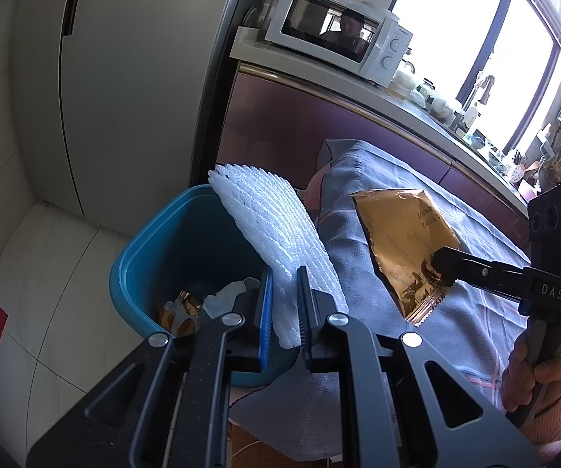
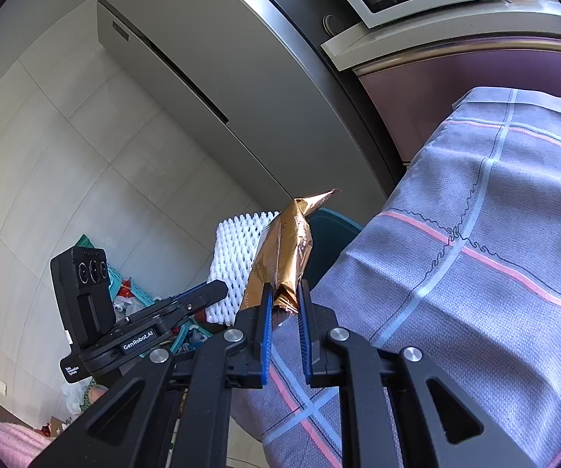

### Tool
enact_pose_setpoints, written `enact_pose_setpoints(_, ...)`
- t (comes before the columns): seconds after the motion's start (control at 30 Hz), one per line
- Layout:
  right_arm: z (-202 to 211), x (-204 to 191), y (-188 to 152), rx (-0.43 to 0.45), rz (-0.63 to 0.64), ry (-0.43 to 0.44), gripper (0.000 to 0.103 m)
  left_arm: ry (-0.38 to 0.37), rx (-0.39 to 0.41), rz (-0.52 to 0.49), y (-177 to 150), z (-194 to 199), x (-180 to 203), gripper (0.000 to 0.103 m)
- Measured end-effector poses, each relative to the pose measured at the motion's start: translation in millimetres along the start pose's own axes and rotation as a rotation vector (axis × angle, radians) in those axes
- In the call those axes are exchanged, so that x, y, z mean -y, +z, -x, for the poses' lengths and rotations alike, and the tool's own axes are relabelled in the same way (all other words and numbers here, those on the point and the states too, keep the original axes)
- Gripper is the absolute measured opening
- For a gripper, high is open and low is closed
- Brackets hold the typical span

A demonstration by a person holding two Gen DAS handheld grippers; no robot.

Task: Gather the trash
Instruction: 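Carry the foam net and gold foil wrapper with both grippers over the teal bin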

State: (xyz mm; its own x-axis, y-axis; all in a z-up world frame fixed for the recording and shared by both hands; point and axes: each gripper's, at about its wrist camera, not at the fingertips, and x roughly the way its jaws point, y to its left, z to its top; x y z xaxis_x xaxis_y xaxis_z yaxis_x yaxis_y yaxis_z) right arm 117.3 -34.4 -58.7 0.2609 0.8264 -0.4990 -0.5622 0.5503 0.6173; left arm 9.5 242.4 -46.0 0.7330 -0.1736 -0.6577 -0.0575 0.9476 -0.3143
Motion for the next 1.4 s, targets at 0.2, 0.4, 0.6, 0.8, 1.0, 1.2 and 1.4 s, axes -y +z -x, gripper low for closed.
enact_pose_setpoints(0.2, -5, -3, 1, -0.011, 0.003, -0.001, 0.012, 0.009, -0.007, 0.008, 0, -4, -5, 0.012)
enact_pose_setpoints(0.4, -9, -4, 3, -0.018, 0.003, -0.004, 0.012, 0.016, -0.014, 0.016, 0, -8, -8, 0.012)
enact_pose_setpoints(0.6, -15, -5, 7, -0.027, 0.001, -0.015, 0.012, 0.026, -0.025, 0.025, -1, -16, -11, 0.012)
enact_pose_setpoints(0.8, -23, -7, 11, -0.041, -0.002, -0.02, 0.012, 0.035, -0.038, 0.038, -2, -24, -16, 0.013)
enact_pose_setpoints(1.0, -32, -9, 12, -0.054, -0.003, -0.025, 0.012, 0.039, -0.047, 0.047, -1, -33, -20, 0.013)
enact_pose_setpoints(1.2, -39, -10, 14, -0.066, -0.005, -0.031, 0.012, 0.046, -0.053, 0.057, -3, -37, -26, 0.013)
enact_pose_setpoints(1.4, -50, -13, 17, -0.082, -0.003, -0.047, 0.013, 0.054, -0.066, 0.068, -6, -44, -30, 0.013)
